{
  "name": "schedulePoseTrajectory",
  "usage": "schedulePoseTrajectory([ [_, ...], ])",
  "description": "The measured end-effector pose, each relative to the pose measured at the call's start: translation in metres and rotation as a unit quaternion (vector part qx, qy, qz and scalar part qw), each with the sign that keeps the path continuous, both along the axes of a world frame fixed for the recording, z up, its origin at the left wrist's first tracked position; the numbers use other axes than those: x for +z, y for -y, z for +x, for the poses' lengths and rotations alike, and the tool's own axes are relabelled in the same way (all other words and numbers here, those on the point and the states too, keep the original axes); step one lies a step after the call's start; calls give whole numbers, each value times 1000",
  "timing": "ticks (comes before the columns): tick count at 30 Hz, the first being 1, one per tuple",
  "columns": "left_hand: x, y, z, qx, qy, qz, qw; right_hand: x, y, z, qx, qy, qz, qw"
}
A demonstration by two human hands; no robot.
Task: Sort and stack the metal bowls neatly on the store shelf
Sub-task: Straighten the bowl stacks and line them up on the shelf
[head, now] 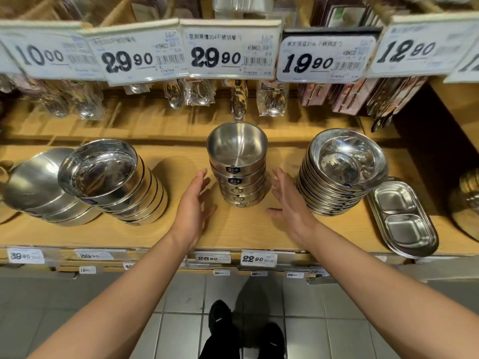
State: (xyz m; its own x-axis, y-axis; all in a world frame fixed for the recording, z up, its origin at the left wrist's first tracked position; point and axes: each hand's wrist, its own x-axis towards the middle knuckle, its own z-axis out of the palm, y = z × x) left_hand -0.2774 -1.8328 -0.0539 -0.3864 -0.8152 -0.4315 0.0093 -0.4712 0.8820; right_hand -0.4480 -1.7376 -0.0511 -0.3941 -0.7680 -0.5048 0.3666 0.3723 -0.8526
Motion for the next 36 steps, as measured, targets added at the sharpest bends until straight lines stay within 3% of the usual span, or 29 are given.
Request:
schedulePoseTrajectory([
  [4,13,-23,29,33,22,11,999,10,-33,7,-31,-45,37,998],
  [9,27,-47,82,90,43,20,995,32,-52,14,41,-96,48,993],
  [18,40,-6,168,213,85,-4,973,61,-20,84,144,-31,24,989],
  [22,34,27,184,191,78,-1,978,49,19,124,118,-11,23,993],
  [29,-7,79,187,52,35,6,998,22,94,189,62,10,7,998],
  [36,-34,105,185,-19,-33,11,999,0,113,213,4,20,-50,999],
])
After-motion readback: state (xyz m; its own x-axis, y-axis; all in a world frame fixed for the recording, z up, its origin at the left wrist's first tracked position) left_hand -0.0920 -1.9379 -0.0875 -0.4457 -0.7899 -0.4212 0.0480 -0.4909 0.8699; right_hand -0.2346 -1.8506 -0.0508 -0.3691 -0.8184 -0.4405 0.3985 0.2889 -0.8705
